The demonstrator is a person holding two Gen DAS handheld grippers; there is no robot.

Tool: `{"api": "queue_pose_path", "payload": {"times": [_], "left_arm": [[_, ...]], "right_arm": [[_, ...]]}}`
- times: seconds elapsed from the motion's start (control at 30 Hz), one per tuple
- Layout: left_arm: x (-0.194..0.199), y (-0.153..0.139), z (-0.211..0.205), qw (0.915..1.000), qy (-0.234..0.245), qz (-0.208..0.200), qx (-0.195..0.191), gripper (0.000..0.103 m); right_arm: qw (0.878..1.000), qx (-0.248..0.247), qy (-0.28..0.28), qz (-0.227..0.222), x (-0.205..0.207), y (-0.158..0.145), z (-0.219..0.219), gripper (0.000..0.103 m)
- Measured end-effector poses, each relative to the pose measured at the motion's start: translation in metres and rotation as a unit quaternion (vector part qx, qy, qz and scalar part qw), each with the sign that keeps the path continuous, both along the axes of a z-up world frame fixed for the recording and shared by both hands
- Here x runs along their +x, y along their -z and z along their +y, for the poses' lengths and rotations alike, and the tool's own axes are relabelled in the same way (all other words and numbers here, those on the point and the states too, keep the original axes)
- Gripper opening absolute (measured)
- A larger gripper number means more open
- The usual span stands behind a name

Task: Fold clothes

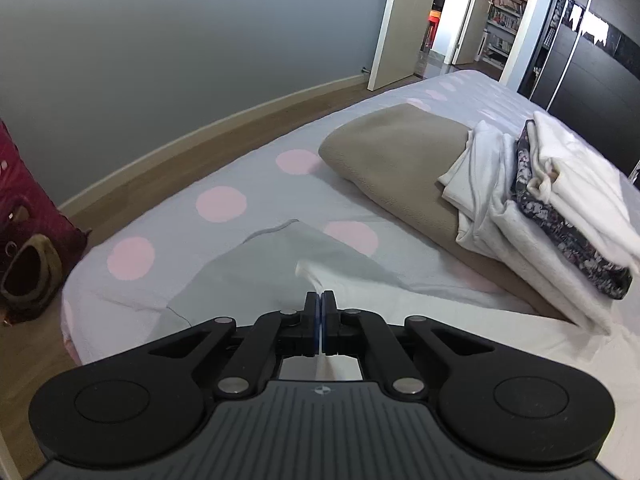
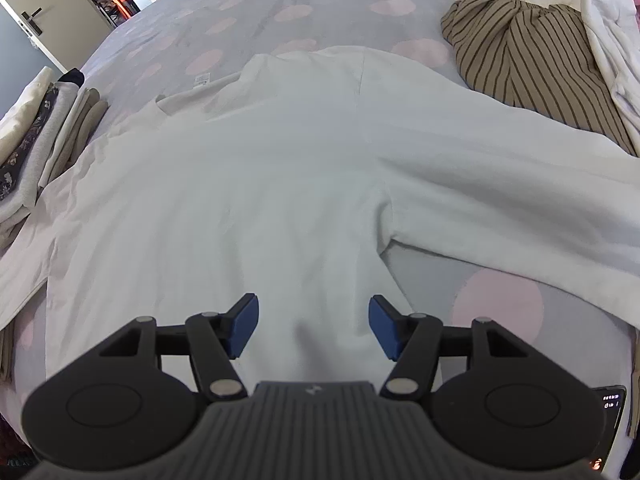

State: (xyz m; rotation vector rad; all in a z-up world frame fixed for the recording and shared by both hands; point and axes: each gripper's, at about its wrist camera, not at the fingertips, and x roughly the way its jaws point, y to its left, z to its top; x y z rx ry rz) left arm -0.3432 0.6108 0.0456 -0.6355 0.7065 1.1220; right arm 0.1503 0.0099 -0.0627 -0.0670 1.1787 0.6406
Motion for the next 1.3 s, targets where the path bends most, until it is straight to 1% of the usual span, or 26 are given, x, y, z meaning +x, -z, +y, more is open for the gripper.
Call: {"api": "queue_pose_path", "payload": {"times": [0.17,0.23,0.27,0.3,0.33,0.43,0.5,0.57,0.63,0.77,0.83,0.93,1.0,1.07,1.13,1.2,1.23,1.27,1.3], "left_arm": [[0.017,0.01,-0.001,0.999,0.016,0.041,0.004,0.001],[0.024,0.011,-0.008,0.9976,0.028,0.06,0.017,0.014],[0.028,0.01,-0.013,0.9968,0.034,0.067,0.027,0.029],[0.031,0.008,-0.019,0.9963,0.041,0.066,0.035,0.037],[0.034,0.006,-0.027,0.9958,0.052,0.064,0.041,0.038],[0.05,0.001,-0.053,0.9917,0.108,0.06,0.036,0.038],[0.063,0.004,-0.076,0.9845,0.165,0.059,0.006,0.037],[0.076,0.009,-0.099,0.9729,0.222,0.06,-0.025,0.037],[0.087,0.02,-0.127,0.9578,0.273,0.07,-0.057,0.037],[0.101,0.05,-0.175,0.9276,0.348,0.079,-0.111,0.036],[0.106,0.064,-0.194,0.917,0.371,0.072,-0.128,0.036],[0.121,0.085,-0.215,0.9063,0.393,0.055,-0.145,0.036],[0.137,0.096,-0.225,0.9031,0.401,0.047,-0.146,0.036],[0.153,0.107,-0.232,0.9013,0.407,0.048,-0.14,0.036],[0.164,0.116,-0.236,0.9026,0.402,0.055,-0.145,0.036],[0.165,0.124,-0.241,0.9025,0.396,0.054,-0.16,0.031],[0.168,0.127,-0.242,0.902,0.396,0.056,-0.164,0.03],[0.169,0.129,-0.243,0.9018,0.396,0.061,-0.163,0.029],[0.17,0.129,-0.244,0.9021,0.396,0.067,-0.158,0.025]], "right_arm": [[1.0,-0.001,0.003,0.001,0.001,-0.001,-0.003,0.064],[1.0,0.0,0.005,0.002,0.001,-0.001,-0.005,0.064],[1.0,0.0,0.006,0.003,0.001,-0.002,-0.007,0.064],[1.0,-0.001,0.006,0.004,0.001,-0.002,-0.008,0.064],[1.0,-0.002,0.005,0.005,0.0,-0.002,-0.009,0.064],[1.0,-0.007,-0.001,0.011,-0.002,0.0,-0.011,0.064],[1.0,-0.01,-0.009,0.017,-0.004,0.002,-0.013,0.064],[0.999,-0.012,-0.022,0.02,-0.008,0.003,-0.015,0.064],[0.999,-0.017,-0.037,0.023,-0.014,0.004,-0.017,0.064],[0.998,-0.032,-0.049,0.026,-0.025,0.007,-0.027,0.064],[0.998,-0.037,-0.047,0.028,-0.028,0.009,-0.035,0.064],[0.998,-0.042,-0.044,0.023,-0.032,0.009,-0.044,0.064],[0.998,-0.037,-0.039,0.017,-0.031,0.008,-0.049,0.064],[0.999,-0.028,-0.019,0.016,-0.027,0.006,-0.058,0.064],[0.999,-0.018,0.012,0.027,-0.02,0.007,-0.069,0.064],[0.998,-0.012,0.037,0.041,-0.013,0.01,-0.081,0.064],[0.997,-0.012,0.05,0.049,-0.01,0.013,-0.088,0.064],[0.996,-0.013,0.06,0.057,-0.009,0.017,-0.094,0.064],[0.996,-0.012,0.065,0.066,-0.008,0.021,-0.098,0.064]]}}
